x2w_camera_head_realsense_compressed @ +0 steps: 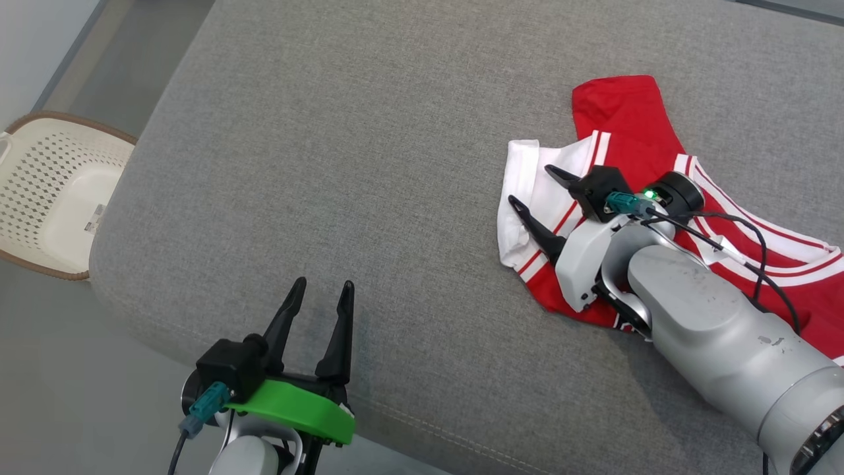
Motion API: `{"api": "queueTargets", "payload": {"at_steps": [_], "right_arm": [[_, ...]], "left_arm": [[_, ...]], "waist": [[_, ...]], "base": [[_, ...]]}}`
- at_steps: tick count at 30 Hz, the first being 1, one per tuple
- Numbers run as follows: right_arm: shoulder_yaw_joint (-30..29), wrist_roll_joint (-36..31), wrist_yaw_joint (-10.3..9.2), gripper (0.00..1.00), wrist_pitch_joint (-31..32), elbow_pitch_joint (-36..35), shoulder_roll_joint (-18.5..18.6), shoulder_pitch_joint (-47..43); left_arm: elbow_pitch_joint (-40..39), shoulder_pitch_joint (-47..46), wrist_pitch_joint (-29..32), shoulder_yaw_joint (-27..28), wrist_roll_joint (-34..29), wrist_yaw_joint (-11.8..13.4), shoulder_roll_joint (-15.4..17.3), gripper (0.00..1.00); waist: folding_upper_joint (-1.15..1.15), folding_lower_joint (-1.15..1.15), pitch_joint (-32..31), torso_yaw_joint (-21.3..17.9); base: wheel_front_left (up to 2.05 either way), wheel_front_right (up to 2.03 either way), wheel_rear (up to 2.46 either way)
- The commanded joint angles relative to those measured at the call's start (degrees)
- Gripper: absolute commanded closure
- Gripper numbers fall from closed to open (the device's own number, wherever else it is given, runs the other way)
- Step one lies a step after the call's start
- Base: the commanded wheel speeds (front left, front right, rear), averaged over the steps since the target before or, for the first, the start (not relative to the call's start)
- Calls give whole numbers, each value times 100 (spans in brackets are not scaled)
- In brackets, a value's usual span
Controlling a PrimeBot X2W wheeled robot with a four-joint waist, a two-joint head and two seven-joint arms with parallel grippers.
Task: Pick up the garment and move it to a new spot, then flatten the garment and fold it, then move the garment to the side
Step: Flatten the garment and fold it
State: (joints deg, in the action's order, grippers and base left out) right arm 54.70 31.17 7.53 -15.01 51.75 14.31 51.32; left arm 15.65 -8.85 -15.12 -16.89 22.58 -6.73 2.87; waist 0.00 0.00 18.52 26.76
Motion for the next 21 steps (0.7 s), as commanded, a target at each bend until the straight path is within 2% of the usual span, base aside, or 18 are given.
{"api": "queueTargets", "payload": {"at_steps": [1,7,8,10,11,17,21], "right_arm": [[131,117,-9,0,-18,-3,23,40],[751,635,-8,0,191,127,-23,128],[869,679,-7,20,236,145,-33,158],[1055,790,-5,89,229,160,-52,233],[1108,837,-5,100,187,164,-47,306],[971,984,-7,100,-3,328,-17,643],[546,907,-8,100,-22,219,71,886]], "left_arm": [[-22,-53,-1,-21,-7,27,6,0],[26,-70,-1,-51,59,70,7,0],[42,-88,-1,-56,62,74,7,0],[58,-117,-1,-62,75,80,7,0],[64,-128,-1,-58,69,80,7,0],[105,-17,-1,-1,108,91,7,0],[137,43,-1,61,105,97,6,0]], "waist": [[0,0,6,-12],[0,0,32,-19],[0,0,35,-13],[0,0,32,7],[0,0,31,18],[0,0,-36,18],[0,0,-78,-54]], "base": [[0,0,0],[0,0,0],[0,0,0],[0,0,0],[0,0,0],[0,0,0],[0,0,0]]}}
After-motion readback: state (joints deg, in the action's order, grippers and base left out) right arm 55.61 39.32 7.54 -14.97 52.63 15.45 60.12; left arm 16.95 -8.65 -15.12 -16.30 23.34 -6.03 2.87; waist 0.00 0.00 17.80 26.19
